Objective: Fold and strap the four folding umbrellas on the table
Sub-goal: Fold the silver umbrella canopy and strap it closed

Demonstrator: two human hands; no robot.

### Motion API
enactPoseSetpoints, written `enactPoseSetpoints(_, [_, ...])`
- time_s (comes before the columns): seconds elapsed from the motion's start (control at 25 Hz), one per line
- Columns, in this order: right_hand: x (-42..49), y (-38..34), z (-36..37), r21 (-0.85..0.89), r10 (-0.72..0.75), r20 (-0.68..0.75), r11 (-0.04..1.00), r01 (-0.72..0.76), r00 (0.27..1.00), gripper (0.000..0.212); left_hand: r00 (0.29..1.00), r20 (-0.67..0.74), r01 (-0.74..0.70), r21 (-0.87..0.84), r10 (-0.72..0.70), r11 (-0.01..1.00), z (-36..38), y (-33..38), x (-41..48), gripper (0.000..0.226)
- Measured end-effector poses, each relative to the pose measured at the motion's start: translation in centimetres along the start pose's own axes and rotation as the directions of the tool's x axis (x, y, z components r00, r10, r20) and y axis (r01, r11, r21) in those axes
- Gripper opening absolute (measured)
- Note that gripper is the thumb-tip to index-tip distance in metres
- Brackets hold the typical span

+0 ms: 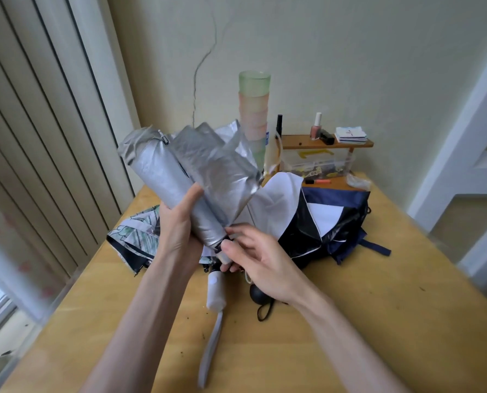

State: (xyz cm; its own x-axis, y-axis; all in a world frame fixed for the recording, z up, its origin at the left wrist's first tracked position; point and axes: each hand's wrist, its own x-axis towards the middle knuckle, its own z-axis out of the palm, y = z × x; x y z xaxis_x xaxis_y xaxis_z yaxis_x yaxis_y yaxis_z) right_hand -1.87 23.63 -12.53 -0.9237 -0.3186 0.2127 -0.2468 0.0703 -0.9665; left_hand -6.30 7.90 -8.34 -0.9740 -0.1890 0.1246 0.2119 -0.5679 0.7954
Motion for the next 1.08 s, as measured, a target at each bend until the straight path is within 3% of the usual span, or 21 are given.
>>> enactPoseSetpoints(0.08, [-0.1,-0.2,-0.5,0.113,0.073,0.029,0.991,-0.075,0.997,0.02,0.998,0.057,0.018,0.007,-0.019,1.0,-0.3,-0.3,0.5,0.063])
enactPoseSetpoints(0.12, [-0.1,-0.3,-0.6,0.158,0.106,0.028,0.981,-0.109,0.994,0.025,0.999,0.045,0.002,0.027,-0.003,1.0,-0.7,-0.7,0.9,0.05])
enactPoseSetpoints(0.24, [0.0,-0.4,-0.5,0.206,0.15,-0.024,0.968,-0.142,0.988,0.025,0.985,-0.13,-0.094,0.181,0.118,0.979,-1.1,-1.6,1.6,0.02])
enactPoseSetpoints(0.32, [0.0,0.0,0.2,0.113,0.134,-0.059,0.986,-0.127,0.989,0.038,0.955,-0.236,-0.113,0.268,0.178,0.957,-0.9,-1.9,1.0,0.026])
enactPoseSetpoints(0.4, [0.1,0.6,0.9,0.059,0.1,-0.107,0.994,-0.094,0.989,0.033,0.946,-0.274,-0.096,0.281,0.176,0.955,-0.4,-2.1,0.2,0.042])
enactPoseSetpoints(0.6, [0.1,-0.4,0.6,0.328,0.201,-0.095,0.931,-0.16,0.975,0.022,0.99,-0.116,-0.056,0.175,0.077,0.983,0.6,-2.1,-0.8,0.063])
enactPoseSetpoints(0.8, [-0.2,-1.1,-0.6,0.509,0.319,0.036,0.81,-0.292,0.947,0.04,0.989,-0.058,-0.118,0.208,0.132,0.971,0.5,-1.6,-0.2,0.072])
enactPoseSetpoints(0.88, [-0.2,-1.1,-0.6,0.466,0.3,0.024,0.84,-0.276,0.954,0.038,0.985,-0.086,-0.128,0.245,0.153,0.961,0.4,-1.5,-0.1,0.066])
enactPoseSetpoints(1.0, [0.0,-0.4,-0.3,0.232,0.159,-0.111,0.964,-0.13,0.981,0.03,0.974,-0.168,-0.11,0.232,0.151,0.967,0.4,-1.6,-0.5,0.055])
enactPoseSetpoints(1.08, [0.3,-0.1,-0.1,0.157,0.098,-0.15,0.985,-0.074,0.984,0.027,0.97,-0.18,-0.12,0.23,0.164,0.966,0.5,-1.4,-0.8,0.056])
